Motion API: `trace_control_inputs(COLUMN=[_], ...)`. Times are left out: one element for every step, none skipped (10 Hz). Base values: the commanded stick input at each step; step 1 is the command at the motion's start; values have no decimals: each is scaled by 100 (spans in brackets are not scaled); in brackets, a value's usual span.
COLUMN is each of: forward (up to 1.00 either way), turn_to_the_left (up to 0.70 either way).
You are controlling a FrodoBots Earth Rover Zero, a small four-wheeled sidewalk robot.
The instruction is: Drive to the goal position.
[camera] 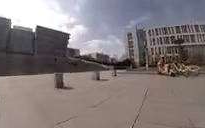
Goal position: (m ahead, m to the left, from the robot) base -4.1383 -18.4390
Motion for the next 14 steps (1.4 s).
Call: trace_control_inputs(forward=[70,70,70,40,0,0,0,0,0,0,0,0,0,6], turn_to_the_left=[-3,0,0,0,0,0,0,0,0,0,0,0,0,0])
